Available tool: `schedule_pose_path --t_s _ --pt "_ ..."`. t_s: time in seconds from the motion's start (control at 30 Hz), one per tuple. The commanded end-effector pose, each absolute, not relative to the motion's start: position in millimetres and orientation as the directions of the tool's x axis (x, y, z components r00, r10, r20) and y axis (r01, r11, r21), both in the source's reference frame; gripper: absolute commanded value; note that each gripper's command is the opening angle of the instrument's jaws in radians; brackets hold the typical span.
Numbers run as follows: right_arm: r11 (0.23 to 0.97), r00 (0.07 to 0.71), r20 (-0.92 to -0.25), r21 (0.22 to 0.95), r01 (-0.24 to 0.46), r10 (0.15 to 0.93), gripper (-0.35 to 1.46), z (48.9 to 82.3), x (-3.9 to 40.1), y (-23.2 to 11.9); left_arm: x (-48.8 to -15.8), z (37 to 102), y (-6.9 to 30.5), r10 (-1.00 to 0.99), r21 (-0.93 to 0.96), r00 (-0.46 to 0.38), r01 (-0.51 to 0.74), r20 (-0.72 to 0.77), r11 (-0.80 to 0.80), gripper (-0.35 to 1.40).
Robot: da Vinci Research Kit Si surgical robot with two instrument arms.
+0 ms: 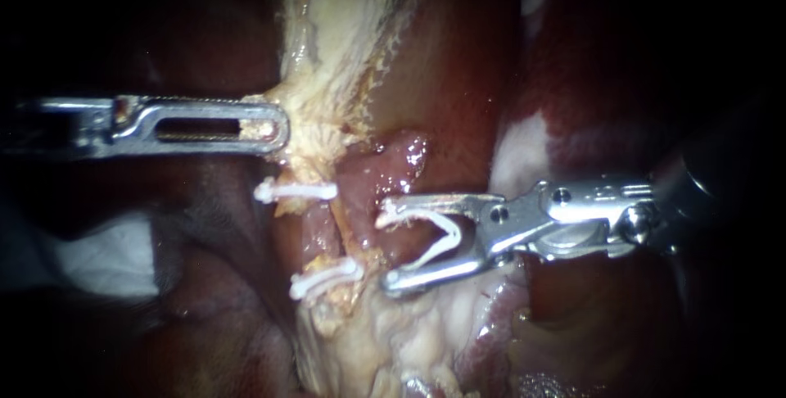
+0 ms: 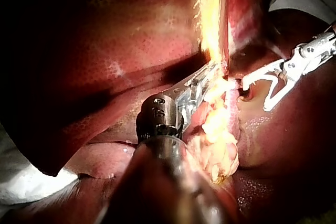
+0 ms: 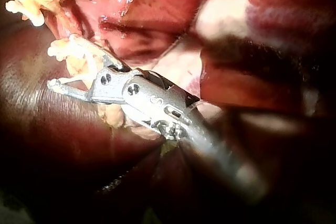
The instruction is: Clipping first clip right tube
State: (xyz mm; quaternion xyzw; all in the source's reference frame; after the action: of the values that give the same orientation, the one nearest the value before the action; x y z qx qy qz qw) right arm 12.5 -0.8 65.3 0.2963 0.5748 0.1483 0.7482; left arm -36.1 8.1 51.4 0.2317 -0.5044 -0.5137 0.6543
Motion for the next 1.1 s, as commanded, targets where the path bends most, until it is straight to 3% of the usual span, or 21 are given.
schedule_pose_path --t_s 0.03,0.63,1.1 --pt "0.781 0.296 -0.773 0.613 0.119 0.562 0.60 65.6 12.5 -0.7 -36.2 51.3 8.1 -0.906 0.820 -0.036 0.440 0.422 0.365 -0.35" --pt "0.760 0.307 -0.756 0.636 0.133 0.578 0.60 69.6 15.4 -1.0 -36.5 50.8 7.7 -0.906 0.822 -0.035 0.436 0.421 0.365 -0.35" --pt "0.764 0.306 -0.758 0.632 0.130 0.575 0.60 70.7 16.8 -0.2 -36.8 50.2 7.2 -0.907 0.823 -0.034 0.434 0.421 0.366 -0.35"
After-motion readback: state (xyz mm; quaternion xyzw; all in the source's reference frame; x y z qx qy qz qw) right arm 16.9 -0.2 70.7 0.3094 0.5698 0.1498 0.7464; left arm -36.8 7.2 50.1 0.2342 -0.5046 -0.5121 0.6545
